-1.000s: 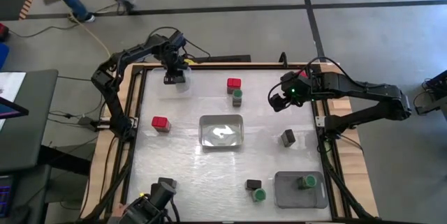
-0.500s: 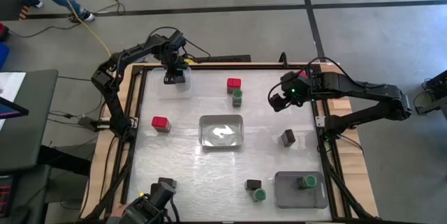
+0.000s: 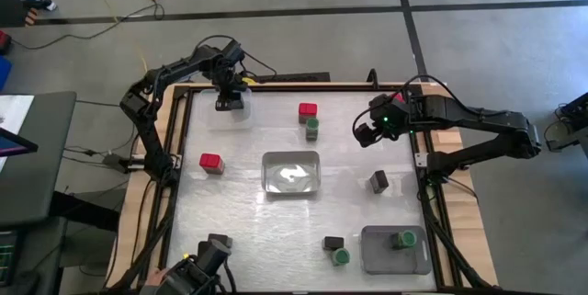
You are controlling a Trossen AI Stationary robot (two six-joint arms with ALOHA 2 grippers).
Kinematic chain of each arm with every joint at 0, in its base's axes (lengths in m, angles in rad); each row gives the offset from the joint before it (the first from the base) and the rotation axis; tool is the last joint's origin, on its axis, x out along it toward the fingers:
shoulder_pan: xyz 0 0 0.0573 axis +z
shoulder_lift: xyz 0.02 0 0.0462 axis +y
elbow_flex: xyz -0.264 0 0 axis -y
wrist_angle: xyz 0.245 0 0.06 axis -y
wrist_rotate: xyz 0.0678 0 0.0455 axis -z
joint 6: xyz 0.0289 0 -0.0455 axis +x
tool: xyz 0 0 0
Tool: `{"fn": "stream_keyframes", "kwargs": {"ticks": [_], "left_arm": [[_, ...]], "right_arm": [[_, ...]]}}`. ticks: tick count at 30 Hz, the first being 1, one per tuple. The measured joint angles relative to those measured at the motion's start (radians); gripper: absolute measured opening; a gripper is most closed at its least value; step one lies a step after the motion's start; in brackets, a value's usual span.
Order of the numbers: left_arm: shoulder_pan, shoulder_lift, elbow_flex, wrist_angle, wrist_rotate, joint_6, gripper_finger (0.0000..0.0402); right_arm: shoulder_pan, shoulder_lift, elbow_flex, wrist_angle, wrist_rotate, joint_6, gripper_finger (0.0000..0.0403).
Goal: Sort spices by type
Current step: Put the top left black seasoning can into the transparent bin
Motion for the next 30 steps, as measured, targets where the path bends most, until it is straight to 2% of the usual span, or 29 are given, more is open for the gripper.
{"fn": "stream_keyframes", "kwargs": {"ticks": [19, 23, 30], "left_arm": [[0.0, 0.0, 0.0, -0.008, -0.001, -0.002, 0.0152], [0.0, 0.0, 0.0, -0.01, -0.051, 0.01, 0.0152], [0.0, 0.0, 0.0, -0.01, -0.045, 0.019, 0.0152]], "right_arm": [[0.0, 0.0, 0.0, 0.0, 0.0, 0.007, 0.0356], [0.0, 0.0, 0.0, 0.0, 0.0, 0.009, 0.0356], [0.0, 0.0, 0.0, 0.0, 0.0, 0.01, 0.0356]]}}
